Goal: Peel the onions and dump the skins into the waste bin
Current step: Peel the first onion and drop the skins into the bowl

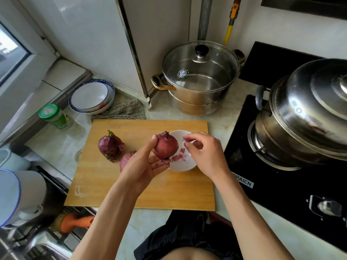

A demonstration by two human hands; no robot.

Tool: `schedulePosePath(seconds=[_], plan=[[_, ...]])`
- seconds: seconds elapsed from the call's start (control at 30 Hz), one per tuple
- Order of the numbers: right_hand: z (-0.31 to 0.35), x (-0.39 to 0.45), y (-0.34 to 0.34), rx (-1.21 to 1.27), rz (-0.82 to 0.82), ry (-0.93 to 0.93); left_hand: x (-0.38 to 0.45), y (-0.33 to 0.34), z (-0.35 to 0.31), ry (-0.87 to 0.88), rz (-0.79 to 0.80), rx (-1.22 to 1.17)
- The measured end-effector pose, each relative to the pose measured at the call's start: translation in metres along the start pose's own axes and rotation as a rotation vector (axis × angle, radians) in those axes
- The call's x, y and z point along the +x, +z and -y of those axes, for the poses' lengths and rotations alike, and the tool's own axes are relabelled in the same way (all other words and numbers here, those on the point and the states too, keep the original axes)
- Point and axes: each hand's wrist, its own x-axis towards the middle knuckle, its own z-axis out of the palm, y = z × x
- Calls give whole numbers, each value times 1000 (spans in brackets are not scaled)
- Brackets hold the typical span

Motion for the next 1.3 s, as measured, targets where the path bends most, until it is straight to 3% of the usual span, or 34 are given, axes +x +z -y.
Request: schedulePosePath(seconds=[0.17, 1.3], plan=[[14, -8, -2, 230, 128, -15, 4, -8, 3, 9, 53, 25], [20, 11, -5, 90, 160, -190, 2, 8, -5, 45, 10, 53]])
